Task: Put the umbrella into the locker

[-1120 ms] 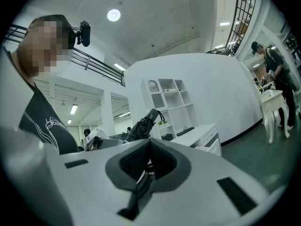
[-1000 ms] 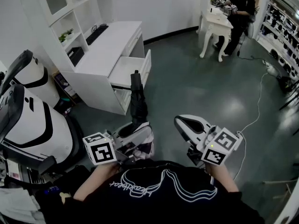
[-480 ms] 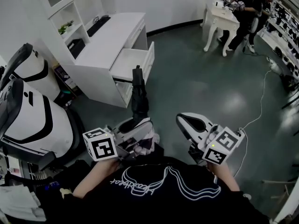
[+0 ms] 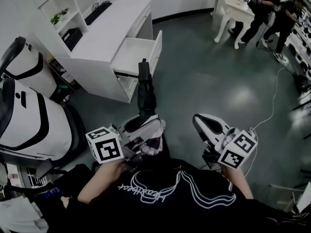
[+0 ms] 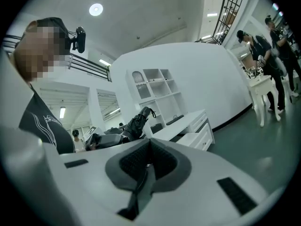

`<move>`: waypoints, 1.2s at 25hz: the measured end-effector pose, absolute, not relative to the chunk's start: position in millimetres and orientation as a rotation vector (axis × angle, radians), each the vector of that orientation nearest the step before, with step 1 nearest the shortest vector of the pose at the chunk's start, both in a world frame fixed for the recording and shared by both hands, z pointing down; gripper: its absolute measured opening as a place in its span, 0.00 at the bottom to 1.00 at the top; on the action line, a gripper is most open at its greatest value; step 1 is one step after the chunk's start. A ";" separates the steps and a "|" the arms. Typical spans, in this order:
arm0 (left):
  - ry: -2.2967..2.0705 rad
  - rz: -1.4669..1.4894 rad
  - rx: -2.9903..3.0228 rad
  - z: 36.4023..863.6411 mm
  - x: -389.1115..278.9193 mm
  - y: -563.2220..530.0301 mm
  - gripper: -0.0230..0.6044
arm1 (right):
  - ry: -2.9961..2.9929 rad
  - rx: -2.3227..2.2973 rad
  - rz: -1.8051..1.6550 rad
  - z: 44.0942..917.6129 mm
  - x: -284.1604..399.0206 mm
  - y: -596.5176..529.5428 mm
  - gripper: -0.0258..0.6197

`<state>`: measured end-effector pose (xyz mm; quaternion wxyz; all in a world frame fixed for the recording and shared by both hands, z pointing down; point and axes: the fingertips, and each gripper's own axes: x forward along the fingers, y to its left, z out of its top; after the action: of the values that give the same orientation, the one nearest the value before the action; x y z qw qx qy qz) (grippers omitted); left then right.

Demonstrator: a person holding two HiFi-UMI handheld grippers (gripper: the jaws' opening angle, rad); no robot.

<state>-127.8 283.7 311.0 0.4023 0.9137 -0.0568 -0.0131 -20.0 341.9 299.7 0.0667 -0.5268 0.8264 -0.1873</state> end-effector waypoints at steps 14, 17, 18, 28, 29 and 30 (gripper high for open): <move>-0.245 -0.003 2.200 347.7 -116.4 128.2 0.43 | 2.525 -1.530 -0.759 330.6 -0.2 175.1 0.04; -0.272 0.019 2.178 353.4 -103.1 77.6 0.43 | 2.485 -1.534 -0.820 336.3 16.5 125.1 0.04; -0.277 0.028 2.167 355.9 -98.1 61.0 0.43 | 2.471 -1.532 -0.844 338.5 21.4 108.2 0.04; -0.271 0.114 2.145 380.9 -52.5 -62.5 0.43 | 2.418 -1.594 -0.935 342.8 68.3 -16.8 0.04; -0.270 0.117 2.136 383.7 -48.6 -73.0 0.43 | 2.415 -1.607 -0.942 343.2 73.5 -25.2 0.04; -0.268 0.121 2.131 385.9 -45.2 -82.9 0.43 | 2.410 -1.619 -0.947 343.5 77.9 -32.9 0.04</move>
<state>-45.2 -82.9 385.9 0.4752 0.8716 -0.1097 0.0495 77.9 -32.9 343.5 0.0439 -0.5296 0.7884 -0.3099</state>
